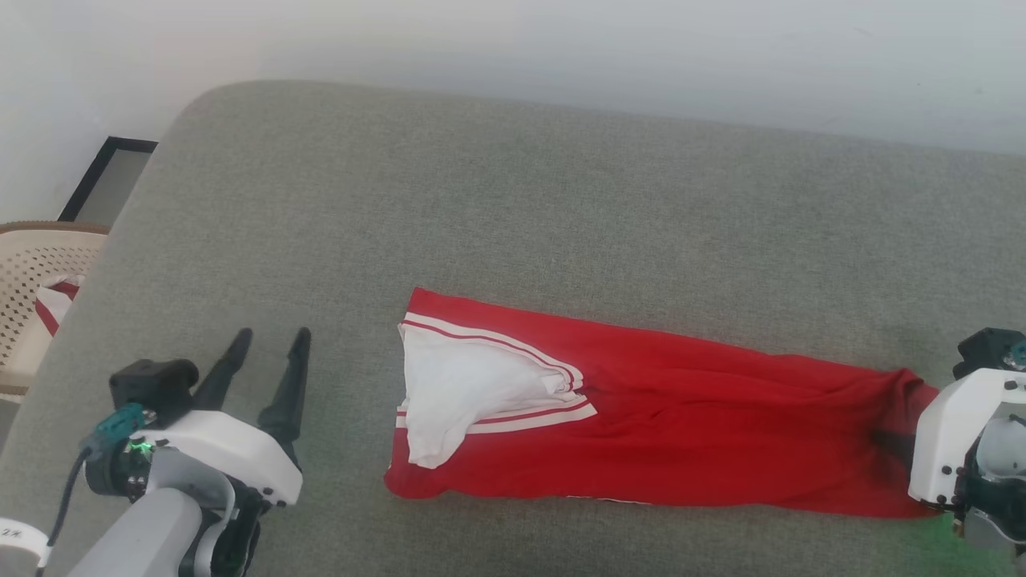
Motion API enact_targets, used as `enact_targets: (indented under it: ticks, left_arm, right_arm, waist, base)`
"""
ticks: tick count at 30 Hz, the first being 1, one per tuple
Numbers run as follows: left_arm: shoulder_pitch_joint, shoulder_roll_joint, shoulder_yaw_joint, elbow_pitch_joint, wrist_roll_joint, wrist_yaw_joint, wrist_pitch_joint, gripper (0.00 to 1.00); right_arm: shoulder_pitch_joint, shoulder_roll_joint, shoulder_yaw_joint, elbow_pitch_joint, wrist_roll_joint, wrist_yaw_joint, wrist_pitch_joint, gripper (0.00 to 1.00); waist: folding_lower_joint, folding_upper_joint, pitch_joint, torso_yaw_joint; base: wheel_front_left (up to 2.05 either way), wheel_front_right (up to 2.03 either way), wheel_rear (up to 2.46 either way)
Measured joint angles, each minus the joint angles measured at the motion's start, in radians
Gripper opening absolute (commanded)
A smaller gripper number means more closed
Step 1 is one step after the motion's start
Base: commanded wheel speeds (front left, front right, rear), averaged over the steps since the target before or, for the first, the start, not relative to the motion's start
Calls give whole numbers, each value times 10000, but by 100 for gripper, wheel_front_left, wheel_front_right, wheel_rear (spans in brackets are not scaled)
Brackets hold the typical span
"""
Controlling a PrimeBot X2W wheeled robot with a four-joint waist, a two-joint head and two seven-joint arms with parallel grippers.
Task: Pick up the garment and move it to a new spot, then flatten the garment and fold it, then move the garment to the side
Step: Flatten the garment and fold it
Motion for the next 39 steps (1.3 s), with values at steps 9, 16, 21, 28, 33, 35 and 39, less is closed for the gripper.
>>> enact_targets:
  ticks: [9,16,21,28,33,35,39]
  left_arm:
    - [707,-736,1521,-92,972,-688,-23,100]
    - [786,-1091,2109,-6,1513,-1014,-23,100]
    - [878,-1235,2362,111,1705,-1206,-23,100]
    - [877,-1430,2594,251,1983,-1432,-23,100]
    - [888,-1544,2708,370,2025,-1522,-23,100]
    - [918,-1569,2719,424,2027,-1538,-23,100]
    - [922,-1638,2709,481,2038,-1599,-23,100]
  right_arm:
    - [-130,-288,209,36,775,8,-537,0]
    - [-119,-1089,-485,441,564,13,-924,0]
    - [-104,-1626,-1028,953,109,13,-1129,0]
    - [-158,-1967,-959,995,-2,12,-1147,0]
    - [12,-1670,-596,-477,995,4,-890,0]
    - [243,-1592,-382,-1185,1243,4,-798,0]
    - [477,-1292,4,-2531,1455,4,-646,0]
  waist:
    - [0,0,63,-101]
    - [-1,0,107,-314]
    - [-1,0,151,-441]
    - [-1,0,193,-584]
    - [0,0,87,-632]
    - [-1,0,39,-634]
    - [0,0,-39,-584]
  base:
    - [0,0,0]
    - [0,0,0]
    - [0,0,0]
    - [0,0,0]
    - [0,0,0]
    - [0,0,0]
    - [0,0,0]
